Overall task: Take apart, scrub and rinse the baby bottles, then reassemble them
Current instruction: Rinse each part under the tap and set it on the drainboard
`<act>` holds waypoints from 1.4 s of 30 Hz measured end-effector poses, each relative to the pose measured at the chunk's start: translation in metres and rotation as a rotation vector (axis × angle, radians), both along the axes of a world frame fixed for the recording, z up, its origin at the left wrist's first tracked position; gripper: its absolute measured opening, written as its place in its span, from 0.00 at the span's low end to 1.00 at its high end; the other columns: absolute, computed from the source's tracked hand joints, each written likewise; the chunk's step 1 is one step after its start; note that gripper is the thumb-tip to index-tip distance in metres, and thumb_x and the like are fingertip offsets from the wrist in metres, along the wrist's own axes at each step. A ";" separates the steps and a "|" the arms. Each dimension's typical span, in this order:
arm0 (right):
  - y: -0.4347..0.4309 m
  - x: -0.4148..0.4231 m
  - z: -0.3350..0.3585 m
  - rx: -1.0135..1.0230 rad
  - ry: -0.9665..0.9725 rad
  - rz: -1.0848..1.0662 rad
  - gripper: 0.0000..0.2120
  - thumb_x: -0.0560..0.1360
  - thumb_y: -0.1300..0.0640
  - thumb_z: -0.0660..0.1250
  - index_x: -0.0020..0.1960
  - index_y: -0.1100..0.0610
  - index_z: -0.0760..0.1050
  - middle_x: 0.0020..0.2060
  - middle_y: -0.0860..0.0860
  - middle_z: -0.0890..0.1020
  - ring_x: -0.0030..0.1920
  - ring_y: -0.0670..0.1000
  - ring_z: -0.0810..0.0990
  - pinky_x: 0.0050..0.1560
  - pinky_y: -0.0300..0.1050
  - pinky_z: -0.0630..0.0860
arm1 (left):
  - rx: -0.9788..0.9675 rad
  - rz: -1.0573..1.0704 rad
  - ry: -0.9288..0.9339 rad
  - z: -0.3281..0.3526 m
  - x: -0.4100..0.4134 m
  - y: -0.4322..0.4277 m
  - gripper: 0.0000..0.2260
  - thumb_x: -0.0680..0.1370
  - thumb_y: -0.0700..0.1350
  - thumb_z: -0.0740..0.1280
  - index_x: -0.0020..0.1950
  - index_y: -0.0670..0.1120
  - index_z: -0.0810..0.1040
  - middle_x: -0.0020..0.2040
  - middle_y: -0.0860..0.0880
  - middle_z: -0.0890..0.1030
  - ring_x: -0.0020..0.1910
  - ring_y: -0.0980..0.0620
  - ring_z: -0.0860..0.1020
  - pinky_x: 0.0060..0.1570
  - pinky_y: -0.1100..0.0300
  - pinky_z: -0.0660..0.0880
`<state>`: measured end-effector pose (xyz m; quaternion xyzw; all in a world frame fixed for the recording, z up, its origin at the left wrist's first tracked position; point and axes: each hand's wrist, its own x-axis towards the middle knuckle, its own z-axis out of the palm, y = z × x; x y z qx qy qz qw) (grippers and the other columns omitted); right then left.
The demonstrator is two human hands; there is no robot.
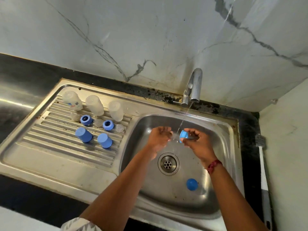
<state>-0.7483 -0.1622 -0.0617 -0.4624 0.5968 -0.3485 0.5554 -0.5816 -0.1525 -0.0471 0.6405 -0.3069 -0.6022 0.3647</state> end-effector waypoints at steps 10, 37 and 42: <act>0.045 0.005 -0.011 0.055 0.166 0.160 0.15 0.69 0.67 0.77 0.51 0.52 0.81 0.50 0.52 0.82 0.46 0.53 0.84 0.41 0.44 0.82 | 0.054 0.042 -0.040 -0.014 0.031 0.069 0.11 0.79 0.35 0.66 0.60 0.43 0.77 0.47 0.47 0.80 0.43 0.51 0.77 0.35 0.63 0.71; 0.046 0.304 0.098 -0.403 0.160 0.418 0.18 0.69 0.64 0.77 0.50 0.45 0.78 0.50 0.44 0.83 0.45 0.43 0.83 0.46 0.35 0.78 | -0.197 1.022 0.164 0.065 0.298 0.116 0.05 0.81 0.42 0.65 0.52 0.45 0.80 0.44 0.46 0.83 0.41 0.50 0.81 0.40 0.58 0.77; 0.035 0.373 0.090 -0.482 0.342 0.546 0.18 0.69 0.63 0.76 0.56 0.51 0.79 0.53 0.50 0.80 0.50 0.47 0.81 0.50 0.34 0.79 | -0.117 1.064 0.232 0.046 0.347 0.115 0.05 0.79 0.42 0.65 0.51 0.44 0.79 0.42 0.47 0.82 0.39 0.52 0.80 0.38 0.59 0.75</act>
